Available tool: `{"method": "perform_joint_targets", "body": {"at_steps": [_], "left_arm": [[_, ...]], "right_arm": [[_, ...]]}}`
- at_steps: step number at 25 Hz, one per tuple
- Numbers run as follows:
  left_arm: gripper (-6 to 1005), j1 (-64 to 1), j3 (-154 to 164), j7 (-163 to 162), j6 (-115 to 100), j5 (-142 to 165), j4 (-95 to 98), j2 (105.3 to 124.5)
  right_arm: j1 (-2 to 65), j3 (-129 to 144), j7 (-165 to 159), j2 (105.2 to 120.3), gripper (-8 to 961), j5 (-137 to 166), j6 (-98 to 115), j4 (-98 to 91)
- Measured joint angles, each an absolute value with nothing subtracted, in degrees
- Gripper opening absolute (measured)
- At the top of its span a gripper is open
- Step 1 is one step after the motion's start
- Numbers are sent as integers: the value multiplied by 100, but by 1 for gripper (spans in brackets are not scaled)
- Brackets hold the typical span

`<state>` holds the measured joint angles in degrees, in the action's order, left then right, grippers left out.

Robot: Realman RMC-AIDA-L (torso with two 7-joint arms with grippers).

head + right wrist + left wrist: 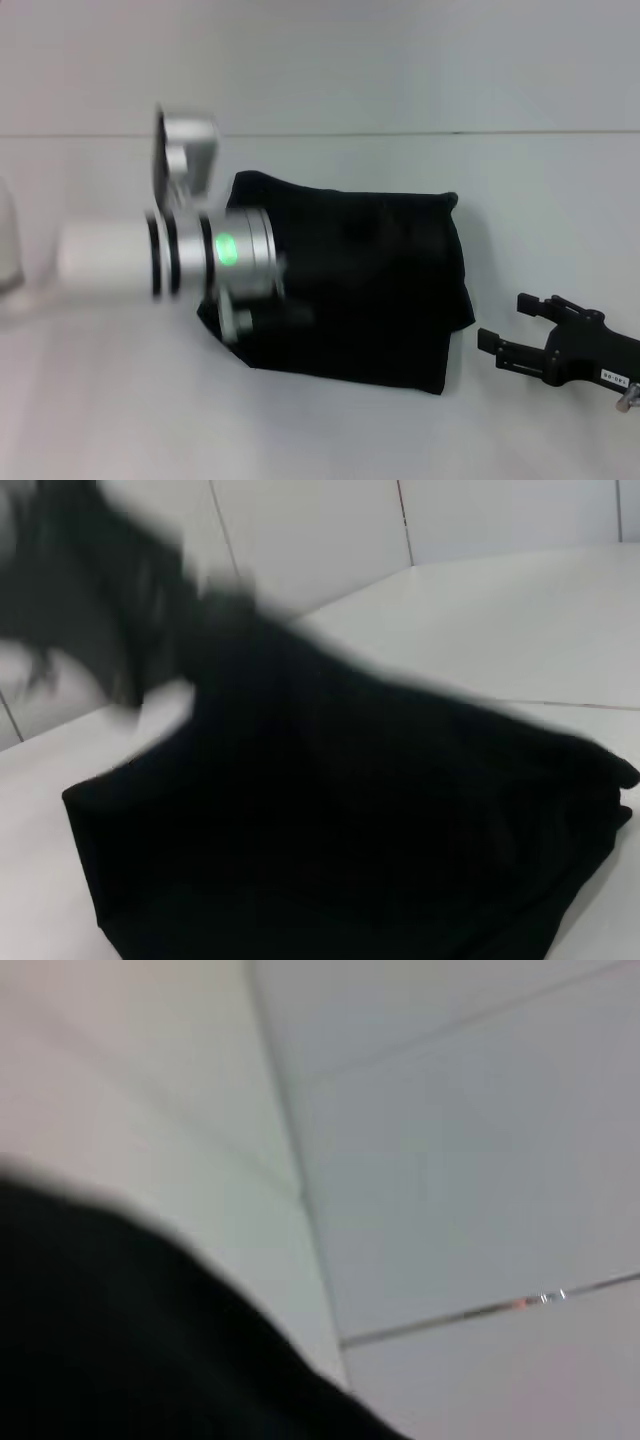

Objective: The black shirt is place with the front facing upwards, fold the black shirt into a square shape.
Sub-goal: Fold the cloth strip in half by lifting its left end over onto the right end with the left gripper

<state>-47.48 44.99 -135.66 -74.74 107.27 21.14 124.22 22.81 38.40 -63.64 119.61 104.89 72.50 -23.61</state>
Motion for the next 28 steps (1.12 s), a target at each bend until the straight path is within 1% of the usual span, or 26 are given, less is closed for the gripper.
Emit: {"method": "perform_joint_targets", "body": {"at_steps": [4, 14, 21, 25, 28], "left_arm": [[107, -4616, 4476, -13145, -7381, 10695, 1448, 12430], [119, -4419, 4460, -12745, -7341, 10676, 1164, 12462], [286, -4338, 4475, -12333, -7476, 10610, 1184, 12446], [382, -4189, 4384, -11722, -8019, 10509, 1497, 12428], [524, -3912, 4379, -11054, -8451, 10462, 2050, 12412]], "right_arm": [[2298, 3840, -6357, 11961, 946, 10505, 7209, -2365], [2379, 3841, -6355, 11969, 945, 10482, 7115, -2382], [2378, 3681, -6369, 11970, 945, 10442, 7103, -2401], [2344, 3312, -6376, 11965, 945, 10422, 7229, -2407], [2353, 3014, -6292, 11969, 945, 10409, 7669, -2408]]}}
